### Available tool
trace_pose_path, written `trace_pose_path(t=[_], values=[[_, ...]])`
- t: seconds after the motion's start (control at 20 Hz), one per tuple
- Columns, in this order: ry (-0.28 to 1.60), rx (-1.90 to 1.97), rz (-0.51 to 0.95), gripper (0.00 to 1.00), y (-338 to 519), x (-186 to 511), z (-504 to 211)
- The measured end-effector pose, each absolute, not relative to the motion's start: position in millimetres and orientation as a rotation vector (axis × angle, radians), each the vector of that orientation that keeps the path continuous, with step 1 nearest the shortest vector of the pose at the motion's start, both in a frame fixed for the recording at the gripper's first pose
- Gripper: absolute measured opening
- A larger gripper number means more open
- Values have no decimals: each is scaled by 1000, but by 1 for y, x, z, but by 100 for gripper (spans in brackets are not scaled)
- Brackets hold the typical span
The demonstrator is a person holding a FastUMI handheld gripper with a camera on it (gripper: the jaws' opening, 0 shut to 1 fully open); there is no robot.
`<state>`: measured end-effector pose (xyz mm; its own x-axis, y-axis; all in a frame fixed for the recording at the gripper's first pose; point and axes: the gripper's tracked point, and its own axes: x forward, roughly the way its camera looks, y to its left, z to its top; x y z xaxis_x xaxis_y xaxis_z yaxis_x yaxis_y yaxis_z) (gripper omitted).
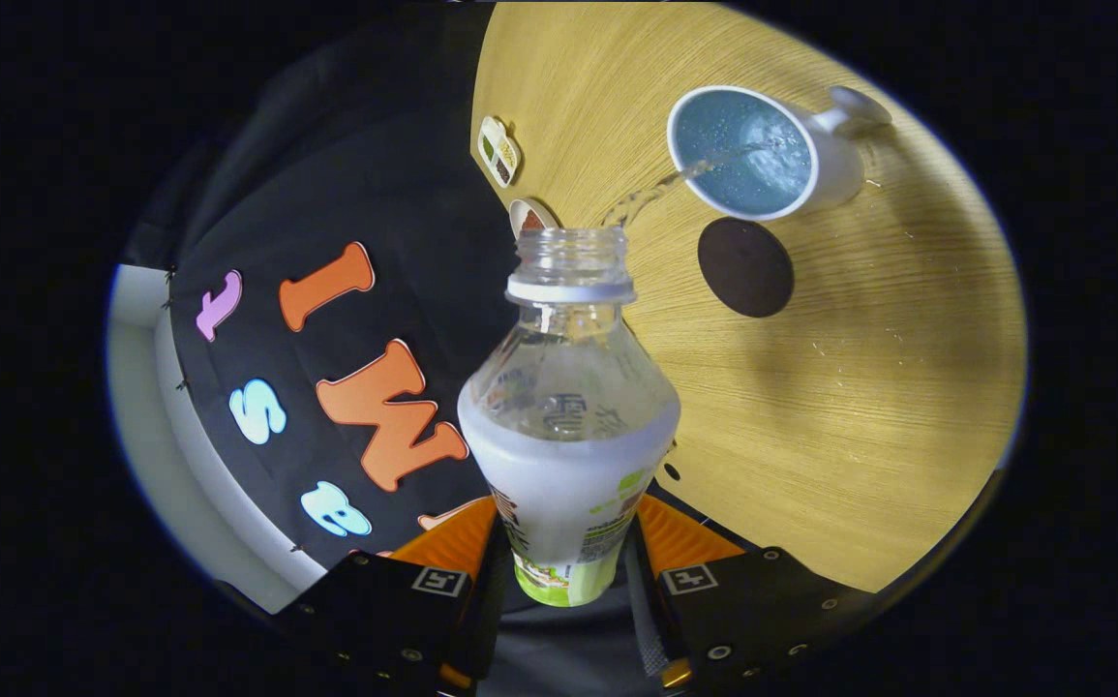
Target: Take the bottle from table, then pour the juice into the cup, finally place the bottle on the coaster
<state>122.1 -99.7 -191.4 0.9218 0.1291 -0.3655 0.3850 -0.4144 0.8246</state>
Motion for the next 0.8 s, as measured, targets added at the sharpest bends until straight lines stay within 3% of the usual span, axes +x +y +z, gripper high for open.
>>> trace_pose_path(t=[0.8], values=[[371, 2114, -313, 58, -116, 127, -189]])
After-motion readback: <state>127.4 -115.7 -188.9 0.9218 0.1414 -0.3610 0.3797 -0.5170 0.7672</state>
